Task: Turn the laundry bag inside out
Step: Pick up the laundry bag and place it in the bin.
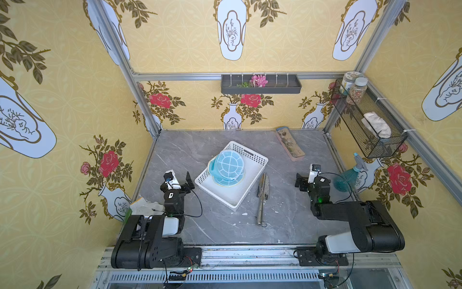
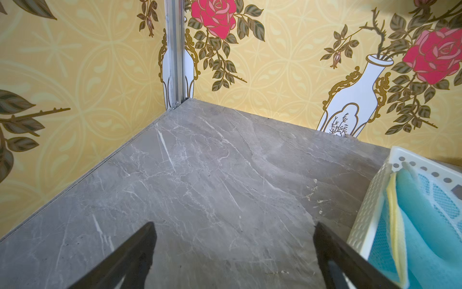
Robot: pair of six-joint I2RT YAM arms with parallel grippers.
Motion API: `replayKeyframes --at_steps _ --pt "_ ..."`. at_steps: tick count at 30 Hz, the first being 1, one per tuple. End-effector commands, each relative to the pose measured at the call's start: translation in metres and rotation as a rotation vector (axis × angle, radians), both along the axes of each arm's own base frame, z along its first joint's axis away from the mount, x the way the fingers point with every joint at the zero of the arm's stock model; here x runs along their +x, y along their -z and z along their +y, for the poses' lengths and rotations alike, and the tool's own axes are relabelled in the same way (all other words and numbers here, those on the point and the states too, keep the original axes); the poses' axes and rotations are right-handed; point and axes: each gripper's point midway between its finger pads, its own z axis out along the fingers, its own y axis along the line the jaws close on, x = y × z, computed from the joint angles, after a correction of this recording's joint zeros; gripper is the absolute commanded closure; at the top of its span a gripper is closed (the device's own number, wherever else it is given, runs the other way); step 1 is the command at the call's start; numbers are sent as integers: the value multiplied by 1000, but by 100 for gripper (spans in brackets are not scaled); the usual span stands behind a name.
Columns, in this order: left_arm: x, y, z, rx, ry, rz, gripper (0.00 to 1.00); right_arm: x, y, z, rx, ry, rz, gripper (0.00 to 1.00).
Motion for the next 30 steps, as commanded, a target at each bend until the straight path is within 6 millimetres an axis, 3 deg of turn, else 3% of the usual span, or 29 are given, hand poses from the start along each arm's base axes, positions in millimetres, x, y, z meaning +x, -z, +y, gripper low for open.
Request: replayKeyframes --at_steps 1,19,22,26,28,30 --pt "1 -3 -1 1 7 -12 0 1 -4 0 -1 -2 -17 3" --pt "1 -2 1 -9 9 -6 0 0 -6 -1 -8 6 -25 3" --pt "-7 -17 -9 21 62 -70 0 -6 -25 4 -44 0 -65 3" --pt "-17 -44 -15 46 52 -126 0 -9 -68 33 -110 -98 -103 3" --pt "-21 -61 -20 62 57 -163 0 -12 -100 42 -37 -107 -210 3" --pt "-25 -83 -14 -45 13 -240 0 -15 -131 47 154 -94 -317 3"
